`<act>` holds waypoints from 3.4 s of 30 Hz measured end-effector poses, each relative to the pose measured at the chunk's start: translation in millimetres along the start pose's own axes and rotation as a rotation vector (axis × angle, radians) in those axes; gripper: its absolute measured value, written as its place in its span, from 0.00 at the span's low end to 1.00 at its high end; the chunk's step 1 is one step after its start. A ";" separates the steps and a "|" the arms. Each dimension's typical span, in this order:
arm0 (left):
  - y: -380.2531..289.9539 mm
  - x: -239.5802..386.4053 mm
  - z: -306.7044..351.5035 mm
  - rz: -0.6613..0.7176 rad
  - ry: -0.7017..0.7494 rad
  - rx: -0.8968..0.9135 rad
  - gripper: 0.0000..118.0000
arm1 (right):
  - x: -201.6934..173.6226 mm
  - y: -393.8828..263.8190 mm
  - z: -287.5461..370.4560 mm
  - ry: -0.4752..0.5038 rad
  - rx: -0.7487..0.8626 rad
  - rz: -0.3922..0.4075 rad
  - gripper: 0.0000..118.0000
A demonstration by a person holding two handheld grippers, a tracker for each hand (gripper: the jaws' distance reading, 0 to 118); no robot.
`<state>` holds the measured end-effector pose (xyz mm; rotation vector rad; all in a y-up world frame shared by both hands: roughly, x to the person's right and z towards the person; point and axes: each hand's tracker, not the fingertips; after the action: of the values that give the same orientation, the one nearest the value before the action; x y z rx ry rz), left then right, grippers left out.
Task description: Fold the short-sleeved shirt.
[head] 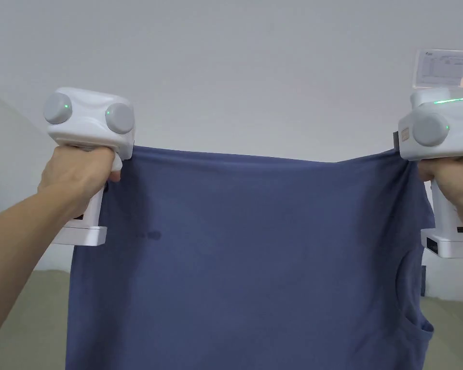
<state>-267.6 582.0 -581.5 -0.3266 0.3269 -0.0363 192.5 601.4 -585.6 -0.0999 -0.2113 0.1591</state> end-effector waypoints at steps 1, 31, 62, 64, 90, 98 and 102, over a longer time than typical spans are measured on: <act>3.4 0.3 -7.0 0.015 -0.006 0.017 0.03 | -3.4 1.7 -8.9 -0.005 0.000 -0.004 0.01; -289.0 64.4 -236.8 -0.149 -0.043 -0.282 0.03 | -95.9 -316.0 -165.4 0.047 -0.345 0.078 0.01; -515.5 -77.2 144.6 -0.172 -0.222 -0.490 0.03 | 25.7 -515.7 253.1 0.239 -0.641 0.047 0.01; -522.6 -81.2 149.6 -0.155 -0.224 -0.505 0.03 | 26.9 -524.1 262.9 0.235 -0.667 0.026 0.01; -512.2 -126.2 167.2 0.043 -0.259 -0.585 0.00 | 40.8 -522.3 288.8 0.216 -0.756 -0.028 0.00; -518.6 -115.5 154.4 0.032 -0.307 -0.642 0.09 | 48.0 -521.2 290.7 0.200 -0.777 -0.016 0.00; -532.2 -106.7 129.3 0.047 -0.310 -0.702 1.00 | 45.3 -518.8 294.3 0.207 -0.774 -0.007 0.00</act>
<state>-317.9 127.3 -262.0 -1.0082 0.0264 0.1786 248.5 123.4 -230.4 -0.8818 -0.0566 0.0520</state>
